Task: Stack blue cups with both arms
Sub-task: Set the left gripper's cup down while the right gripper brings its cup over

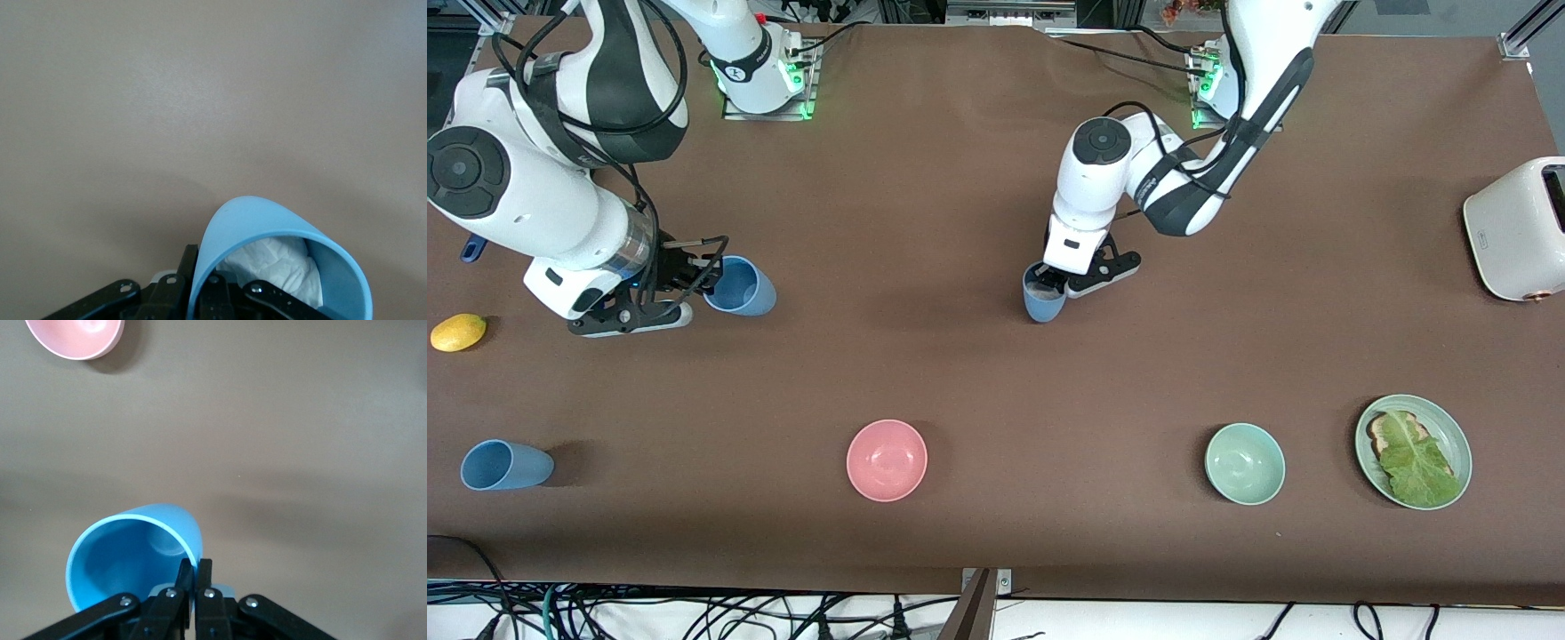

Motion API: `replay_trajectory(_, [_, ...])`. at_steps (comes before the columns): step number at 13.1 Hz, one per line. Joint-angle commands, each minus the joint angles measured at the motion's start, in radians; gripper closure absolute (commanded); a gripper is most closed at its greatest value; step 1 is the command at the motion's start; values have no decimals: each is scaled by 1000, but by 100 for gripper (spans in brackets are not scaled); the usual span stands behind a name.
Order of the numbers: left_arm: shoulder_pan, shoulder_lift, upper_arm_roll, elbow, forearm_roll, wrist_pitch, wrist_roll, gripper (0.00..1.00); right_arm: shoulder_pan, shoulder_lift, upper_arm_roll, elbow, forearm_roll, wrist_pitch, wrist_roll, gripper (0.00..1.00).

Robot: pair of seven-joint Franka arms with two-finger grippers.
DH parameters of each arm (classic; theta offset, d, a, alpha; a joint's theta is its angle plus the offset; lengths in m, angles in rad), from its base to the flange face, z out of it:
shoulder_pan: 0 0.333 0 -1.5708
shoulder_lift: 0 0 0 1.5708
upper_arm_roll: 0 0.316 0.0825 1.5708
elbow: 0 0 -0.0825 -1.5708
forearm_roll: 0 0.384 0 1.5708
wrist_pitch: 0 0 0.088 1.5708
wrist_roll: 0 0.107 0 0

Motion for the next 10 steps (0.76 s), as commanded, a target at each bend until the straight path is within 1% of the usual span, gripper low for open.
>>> replay_trajectory(1, [-37,71,15,80,69,-25,-66,100,23,27,0,66,-19,-36,12,100])
replay_trajectory(5, [-65,107,32,94,72,-25,-64,100,34,27,1,77,-5,-44,52,100])
replay_trajectory(8, [-65,143,32,117,98,-25,-66,100,92,27,3,85,-2,-47,153,100])
replay_trajectory(9, [-65,146,33,121,98,-25,-67,93,118,27,3,85,-3,-44,200,100])
replay_trajectory(10, [-65,147,33,128,98,-25,-66,78,147,27,3,85,-3,-38,243,100])
